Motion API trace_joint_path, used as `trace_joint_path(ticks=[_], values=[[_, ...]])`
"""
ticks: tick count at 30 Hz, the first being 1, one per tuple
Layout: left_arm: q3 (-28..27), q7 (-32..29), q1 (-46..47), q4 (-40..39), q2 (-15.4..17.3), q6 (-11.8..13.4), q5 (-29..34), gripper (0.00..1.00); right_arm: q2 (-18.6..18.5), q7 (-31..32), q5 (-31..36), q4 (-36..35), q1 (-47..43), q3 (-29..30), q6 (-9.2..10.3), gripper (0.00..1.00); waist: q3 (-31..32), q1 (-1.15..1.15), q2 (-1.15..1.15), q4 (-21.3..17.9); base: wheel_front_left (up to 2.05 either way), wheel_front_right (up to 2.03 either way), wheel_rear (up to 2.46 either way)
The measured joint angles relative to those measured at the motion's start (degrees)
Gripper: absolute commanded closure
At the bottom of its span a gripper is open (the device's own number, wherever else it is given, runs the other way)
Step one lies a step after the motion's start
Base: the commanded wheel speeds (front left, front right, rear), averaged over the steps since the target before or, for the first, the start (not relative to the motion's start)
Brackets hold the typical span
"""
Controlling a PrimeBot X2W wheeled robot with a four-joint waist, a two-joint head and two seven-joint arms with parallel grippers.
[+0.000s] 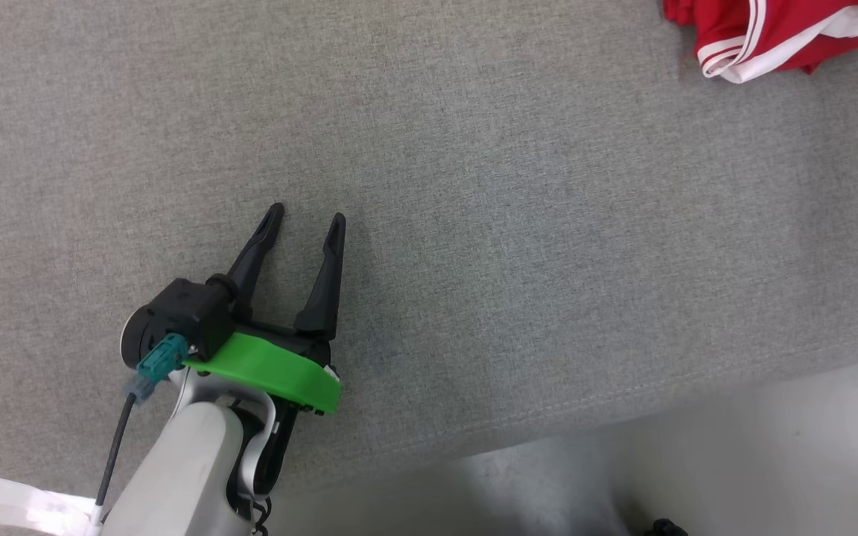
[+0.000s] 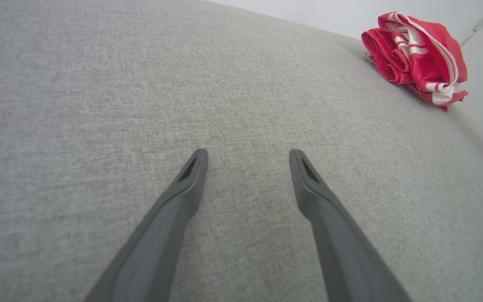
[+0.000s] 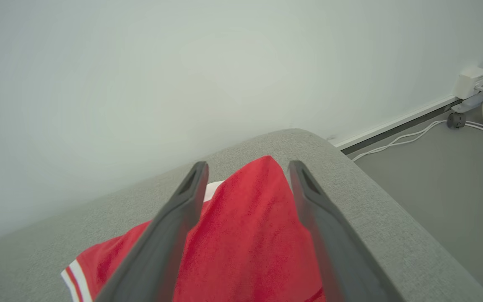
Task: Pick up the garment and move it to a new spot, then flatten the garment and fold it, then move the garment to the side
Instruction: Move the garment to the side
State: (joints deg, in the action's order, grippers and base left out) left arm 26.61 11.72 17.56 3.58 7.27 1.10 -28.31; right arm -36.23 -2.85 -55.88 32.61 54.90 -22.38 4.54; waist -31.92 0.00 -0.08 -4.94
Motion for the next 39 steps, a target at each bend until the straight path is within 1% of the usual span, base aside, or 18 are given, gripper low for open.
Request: trace_joint_path(ticks=[4, 8, 12, 18, 25, 29, 35, 39], values=[[0.2, 0.0, 0.0, 1.0, -0.1, -0.1, -0.2, 0.0, 1.6, -0.7, 0.5, 0.0, -0.3, -1.5, -1.01, 0.0, 1.3, 0.0, 0.0, -0.3, 0.0, 0.0, 0.0], [1.4, 0.0, 0.0, 1.2, -0.8, -0.6, -0.3, 0.0, 2.3, -1.3, 0.5, 0.7, -1.7, -2.0, -1.04, 0.0, 2.6, 0.0, 0.0, -0.1, 0.0, 0.0, 0.0], [3.0, 0.0, 0.0, 1.1, -1.4, -1.1, -0.3, 0.0, 2.2, -1.7, 0.5, 2.3, -3.8, -2.0, -0.97, 0.0, 3.1, 0.0, 0.0, 1.2, 0.0, 0.0, 0.0], [4.2, 0.0, 0.0, 0.9, -2.4, -1.2, -0.3, 0.0, 2.2, -3.2, 1.1, 4.9, -5.0, -2.2, -0.3, 0.0, 3.4, 0.0, 0.0, 4.1, 0.0, 0.0, 0.0], [5.5, 0.5, 0.0, -0.2, -3.1, -1.6, -0.3, 0.0, 0.9, -5.6, 2.4, 9.4, -5.0, -0.1, 1.65, 0.0, 3.5, 0.0, 0.0, 8.3, 0.0, 0.0, 0.0], [6.2, 1.0, -0.1, -0.2, -3.4, -1.6, -0.3, 0.0, -0.5, -5.8, 2.4, 11.8, -5.0, 1.6, 2.07, 0.0, 3.7, 0.0, 0.0, 10.8, 0.0, 0.0, 0.0], [6.6, 1.0, -0.3, -0.6, -3.8, -1.6, -0.4, 0.0, -1.6, -5.7, 2.4, 13.8, -4.6, 3.0, 2.12, 0.0, 4.0, 0.0, 0.0, 14.3, 0.0, 0.0, 0.0], [6.7, 1.0, -0.4, -1.0, -3.9, -1.6, -0.4, 0.0, -1.8, -5.1, 0.8, 15.6, -3.6, 4.4, 2.44, 0.0, 3.8, 0.0, 0.0, 16.2, 0.0, 0.0, 0.0]])
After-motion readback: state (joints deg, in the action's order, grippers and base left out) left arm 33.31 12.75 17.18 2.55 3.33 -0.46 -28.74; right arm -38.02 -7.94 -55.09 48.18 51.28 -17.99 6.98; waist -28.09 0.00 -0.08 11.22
